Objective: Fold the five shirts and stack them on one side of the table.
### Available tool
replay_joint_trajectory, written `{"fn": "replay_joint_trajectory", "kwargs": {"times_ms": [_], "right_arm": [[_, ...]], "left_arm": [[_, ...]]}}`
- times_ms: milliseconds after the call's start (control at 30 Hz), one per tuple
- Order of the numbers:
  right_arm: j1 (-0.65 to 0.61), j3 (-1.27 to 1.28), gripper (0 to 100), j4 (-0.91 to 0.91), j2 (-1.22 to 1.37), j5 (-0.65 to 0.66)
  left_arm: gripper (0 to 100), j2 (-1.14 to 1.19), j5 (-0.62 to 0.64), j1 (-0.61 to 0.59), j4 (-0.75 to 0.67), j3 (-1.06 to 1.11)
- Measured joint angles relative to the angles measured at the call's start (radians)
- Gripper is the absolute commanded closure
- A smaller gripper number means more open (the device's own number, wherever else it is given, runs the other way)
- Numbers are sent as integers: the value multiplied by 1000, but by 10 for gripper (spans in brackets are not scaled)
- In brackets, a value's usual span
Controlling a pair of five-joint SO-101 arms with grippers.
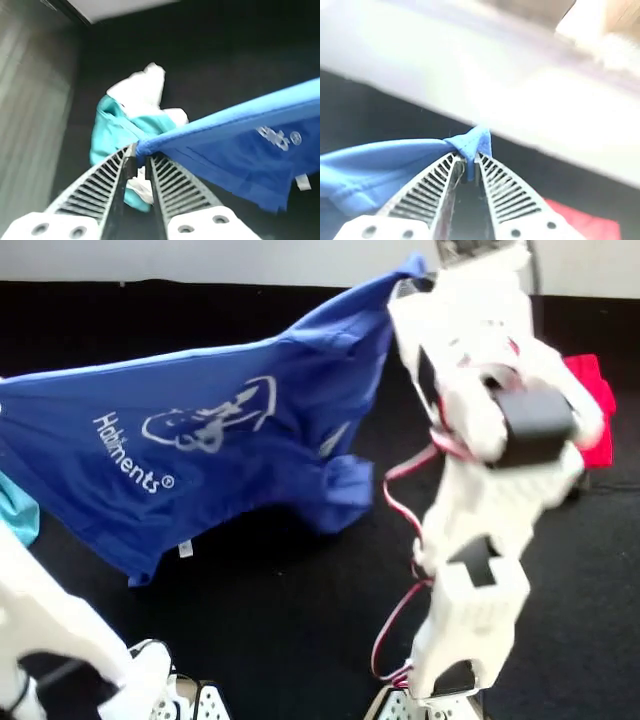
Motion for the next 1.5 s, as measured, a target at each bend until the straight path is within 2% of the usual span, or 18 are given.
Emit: {"fn": "replay_joint_trajectory", "kwargs": {"times_ms": [367,900,1033,1267,1500], "right_arm": [[15,-9,993,0,-265,92],[15,-18,993,0,-574,95],[38,-25,993,0,-617,95],[92,-21,993,-63,-618,95],[92,-21,993,-81,-631,95]], "left_arm": [[992,-196,6,6,-25,-2],[992,-305,180,6,26,-12],[992,-338,222,6,32,-5],[992,-330,236,6,44,221],[992,-373,250,6,44,201]]}}
